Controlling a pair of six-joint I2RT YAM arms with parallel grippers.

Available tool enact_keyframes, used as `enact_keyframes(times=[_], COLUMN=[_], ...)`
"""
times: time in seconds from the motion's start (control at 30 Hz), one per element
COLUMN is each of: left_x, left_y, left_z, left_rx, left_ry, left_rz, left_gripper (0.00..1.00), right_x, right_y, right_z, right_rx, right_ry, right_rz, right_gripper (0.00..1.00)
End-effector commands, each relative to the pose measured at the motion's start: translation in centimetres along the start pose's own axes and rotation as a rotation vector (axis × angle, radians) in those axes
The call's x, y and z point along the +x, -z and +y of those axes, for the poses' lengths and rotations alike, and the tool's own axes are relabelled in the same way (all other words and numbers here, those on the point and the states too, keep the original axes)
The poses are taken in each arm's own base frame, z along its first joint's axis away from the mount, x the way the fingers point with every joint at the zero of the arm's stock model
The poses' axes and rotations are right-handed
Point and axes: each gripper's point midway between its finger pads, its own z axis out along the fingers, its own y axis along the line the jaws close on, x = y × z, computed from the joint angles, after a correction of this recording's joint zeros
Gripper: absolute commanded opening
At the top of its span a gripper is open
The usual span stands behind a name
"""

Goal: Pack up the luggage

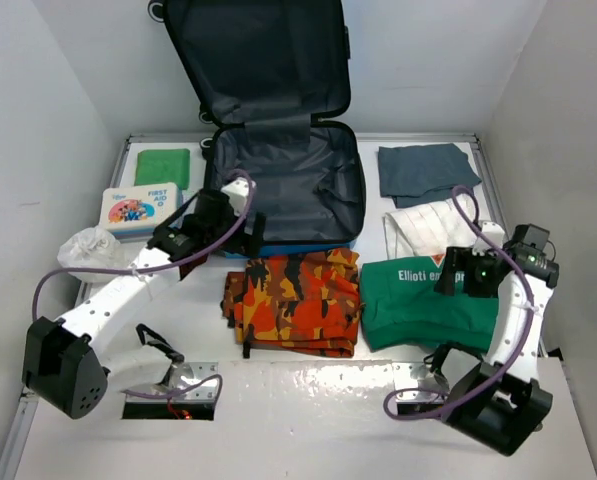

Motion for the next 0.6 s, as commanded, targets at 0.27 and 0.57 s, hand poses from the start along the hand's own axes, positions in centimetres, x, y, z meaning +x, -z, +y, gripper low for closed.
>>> enact_keyframes(times=[0.27, 0.57], left_x=[-2.0, -5.3], left_y=[1.1, -2.4], left_z=[-16.9, -28.5], left_rx=[0.359, 0.497], left_ry=[0.047, 0.127], left_rz=[-0.026, -0.001], left_gripper=[1.00, 1.00], right_x=[-2.2, -0.9], right_y=[3.1, 2.9], right_z=[-5.8, -10.6], right_rx=[0.098, 0.110], right_ry=[-0.093, -0.097], right_rz=[0.001, 0.083], right_gripper=[0.90, 0.93])
